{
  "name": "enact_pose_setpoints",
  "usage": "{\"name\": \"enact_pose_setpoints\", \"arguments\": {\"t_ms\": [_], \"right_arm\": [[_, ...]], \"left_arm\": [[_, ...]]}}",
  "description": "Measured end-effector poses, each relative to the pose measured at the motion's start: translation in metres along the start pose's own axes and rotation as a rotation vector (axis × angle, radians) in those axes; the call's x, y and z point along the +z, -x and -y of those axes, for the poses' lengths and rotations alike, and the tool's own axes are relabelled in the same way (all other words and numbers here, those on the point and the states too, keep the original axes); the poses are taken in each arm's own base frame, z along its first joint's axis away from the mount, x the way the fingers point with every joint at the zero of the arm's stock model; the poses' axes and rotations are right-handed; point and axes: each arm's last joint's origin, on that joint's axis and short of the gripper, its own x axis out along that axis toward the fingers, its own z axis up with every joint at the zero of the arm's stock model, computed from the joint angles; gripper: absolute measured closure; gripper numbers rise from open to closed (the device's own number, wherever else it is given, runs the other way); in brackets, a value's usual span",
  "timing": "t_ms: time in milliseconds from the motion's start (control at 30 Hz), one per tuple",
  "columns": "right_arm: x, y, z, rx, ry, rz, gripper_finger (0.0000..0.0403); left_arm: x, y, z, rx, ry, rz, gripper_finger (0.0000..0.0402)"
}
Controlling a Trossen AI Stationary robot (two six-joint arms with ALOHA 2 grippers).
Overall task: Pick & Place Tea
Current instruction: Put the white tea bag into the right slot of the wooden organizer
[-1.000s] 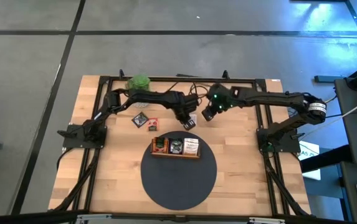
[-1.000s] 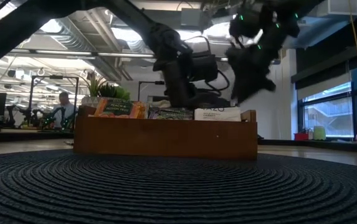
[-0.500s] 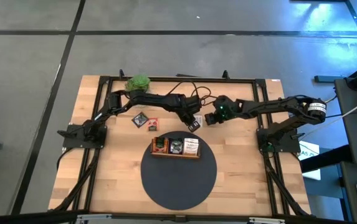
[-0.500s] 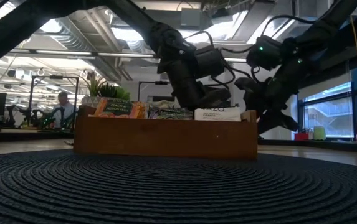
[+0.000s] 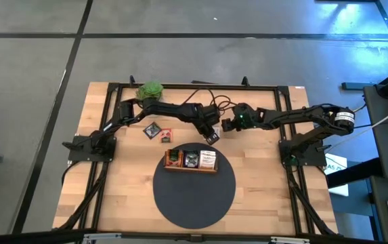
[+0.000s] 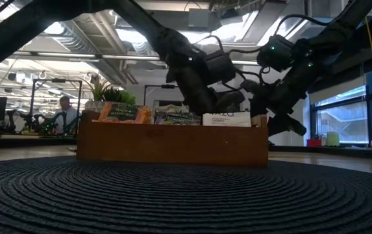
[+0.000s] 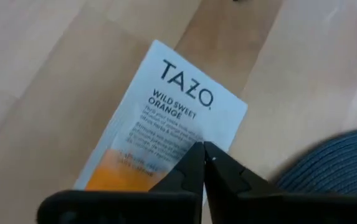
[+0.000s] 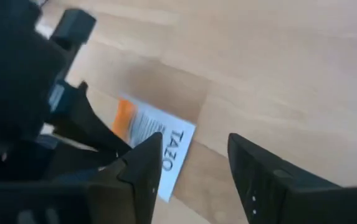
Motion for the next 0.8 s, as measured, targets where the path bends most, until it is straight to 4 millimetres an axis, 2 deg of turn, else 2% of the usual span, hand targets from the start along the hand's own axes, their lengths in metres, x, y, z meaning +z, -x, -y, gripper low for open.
{"name": "enact_pose_setpoints", "arguments": {"t_ms": [300,467,567,733,800], "right_arm": [[0.000,0.000,0.000,-0.013,0.031,0.013,0.0205],[0.000,0.000,0.000,-0.006,0.046,0.004,0.0204],[0.000,0.000,0.000,0.008,0.029,-0.014,0.0204],[-0.005,0.000,-0.004,0.017,0.038,-0.025,0.0204],[-0.008,-0.001,-0.005,0.020,0.042,-0.035,0.0204]], "left_arm": [[0.012,0.025,-0.005,0.099,-0.054,0.089,0.0398],[0.011,0.039,-0.011,0.189,-0.069,0.054,0.0398],[0.003,0.037,-0.012,0.211,-0.085,-0.018,0.0398],[-0.012,0.019,-0.002,0.228,-0.138,-0.049,0.0398],[-0.013,0.015,0.001,0.221,-0.136,-0.033,0.0398]]}}
